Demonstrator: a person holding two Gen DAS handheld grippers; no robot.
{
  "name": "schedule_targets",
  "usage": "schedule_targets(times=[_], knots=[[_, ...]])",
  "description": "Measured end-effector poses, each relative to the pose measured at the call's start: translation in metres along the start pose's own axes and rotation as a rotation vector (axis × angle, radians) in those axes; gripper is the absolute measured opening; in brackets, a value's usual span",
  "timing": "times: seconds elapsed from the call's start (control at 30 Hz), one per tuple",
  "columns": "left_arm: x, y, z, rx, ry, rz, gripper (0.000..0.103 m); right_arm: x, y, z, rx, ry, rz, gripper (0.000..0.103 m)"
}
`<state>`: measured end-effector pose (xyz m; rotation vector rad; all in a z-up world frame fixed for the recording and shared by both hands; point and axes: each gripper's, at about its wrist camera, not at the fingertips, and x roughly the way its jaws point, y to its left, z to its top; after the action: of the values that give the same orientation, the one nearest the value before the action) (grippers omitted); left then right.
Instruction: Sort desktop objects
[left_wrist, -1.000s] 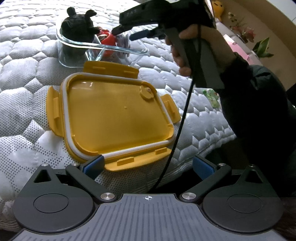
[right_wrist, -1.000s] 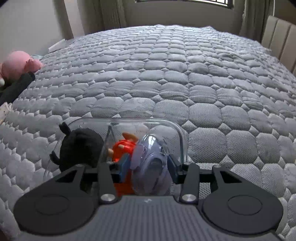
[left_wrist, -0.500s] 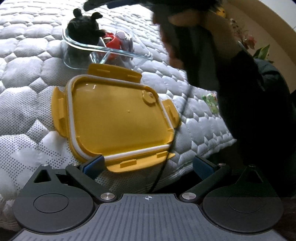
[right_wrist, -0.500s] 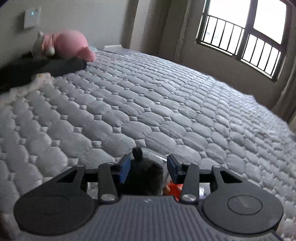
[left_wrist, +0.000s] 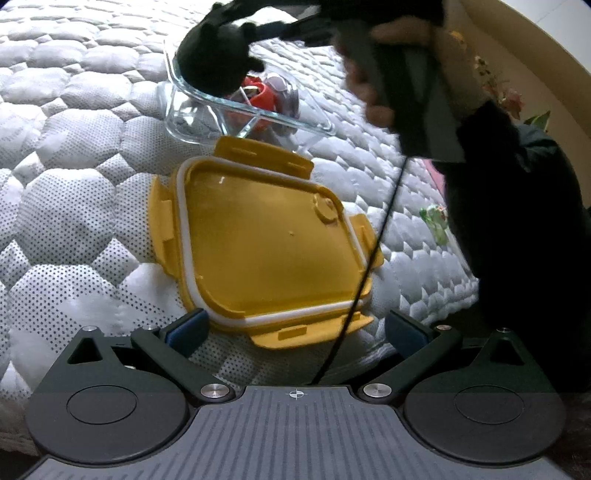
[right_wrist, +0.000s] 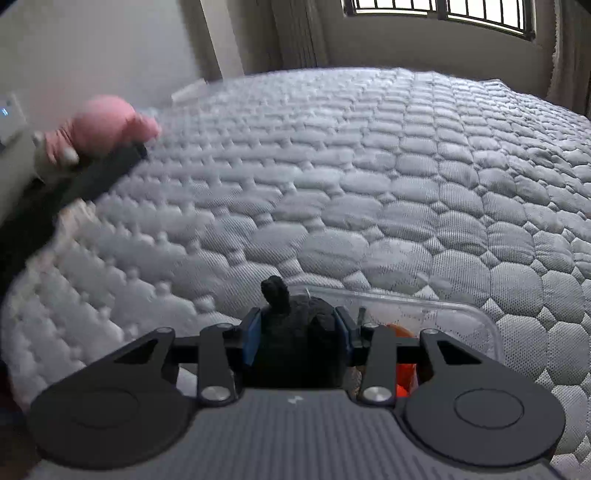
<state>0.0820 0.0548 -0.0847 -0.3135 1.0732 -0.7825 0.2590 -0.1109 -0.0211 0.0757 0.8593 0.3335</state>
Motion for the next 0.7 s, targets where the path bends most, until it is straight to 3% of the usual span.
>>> schedule_targets(times=[0.2, 0.47, 0.57, 0.63, 0.7], knots=[[0.000, 0.002, 0.002, -0.008, -0.007, -0.003, 0.103, -0.044, 0.004, 0.010, -0.043, -0.089, 0.040, 0.044], [-0.002, 0.000, 0.001, -0.007, -0.006, 0.001, 0.103, -0.028, 0.006, 0.015, -0.031, -0.011, 0.007, 0.045], [-0.005, 0.000, 0.001, -0.005, -0.012, 0.007, 0.103, -0.023, 0.005, 0.014, 0.003, 0.013, 0.059, 0.030], [-0.006, 0.002, 0.002, -0.014, -0.015, 0.006, 0.103, -0.021, 0.003, 0.016, 0.025, 0.029, 0.084, 0.031], [-0.005, 0.003, 0.003, -0.023, -0.015, 0.005, 0.103, -0.018, 0.006, 0.016, 0.003, 0.013, 0.041, 0.031]])
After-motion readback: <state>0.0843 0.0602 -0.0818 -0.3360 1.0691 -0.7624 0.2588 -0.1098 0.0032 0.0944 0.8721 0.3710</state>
